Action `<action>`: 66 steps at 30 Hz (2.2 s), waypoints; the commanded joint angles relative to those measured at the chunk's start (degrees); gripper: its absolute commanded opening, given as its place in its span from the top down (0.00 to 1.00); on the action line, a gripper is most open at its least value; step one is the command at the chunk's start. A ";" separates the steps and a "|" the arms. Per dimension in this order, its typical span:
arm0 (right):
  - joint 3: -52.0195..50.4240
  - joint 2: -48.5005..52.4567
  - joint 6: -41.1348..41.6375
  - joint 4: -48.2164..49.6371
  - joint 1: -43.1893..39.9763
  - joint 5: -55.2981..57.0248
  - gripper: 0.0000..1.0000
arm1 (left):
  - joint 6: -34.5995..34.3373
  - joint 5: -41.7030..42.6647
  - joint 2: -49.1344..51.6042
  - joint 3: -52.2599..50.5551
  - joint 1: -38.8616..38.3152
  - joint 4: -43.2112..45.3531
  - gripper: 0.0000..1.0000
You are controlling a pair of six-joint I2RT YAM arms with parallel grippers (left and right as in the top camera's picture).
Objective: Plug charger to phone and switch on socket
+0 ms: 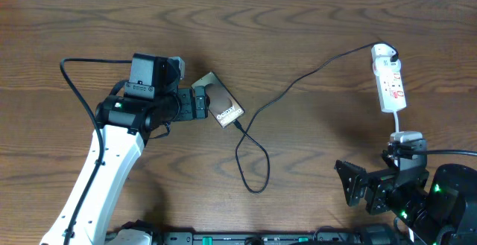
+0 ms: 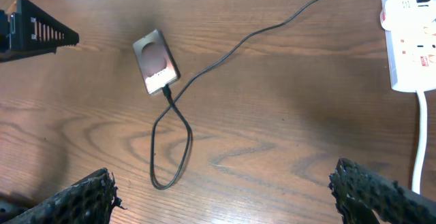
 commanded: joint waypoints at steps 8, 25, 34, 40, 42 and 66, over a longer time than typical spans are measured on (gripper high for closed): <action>0.07 -0.15 0.48 -0.20 0.35 0.24 0.01 | 0.76 -0.37 -0.20 0.04 -0.17 -0.13 0.02; 0.07 -0.15 0.48 -0.20 0.35 0.24 0.01 | 0.79 -21.51 -34.82 -1.86 0.24 -1.40 0.02; 0.07 -0.15 0.48 -0.20 0.35 0.24 0.01 | 2.99 -26.27 -55.21 -5.33 9.46 -3.80 0.02; 0.07 -0.15 0.48 -0.20 0.35 0.26 0.01 | 2.97 -24.55 -57.53 -14.25 12.96 -1.81 0.02; 0.07 -0.15 0.48 -0.20 0.35 0.24 0.01 | 2.97 -22.91 -58.34 -17.97 14.25 0.68 0.02; 0.07 -0.15 0.48 -0.20 0.35 0.24 0.01 | -1.27 -18.05 -75.28 -59.36 14.95 35.26 0.02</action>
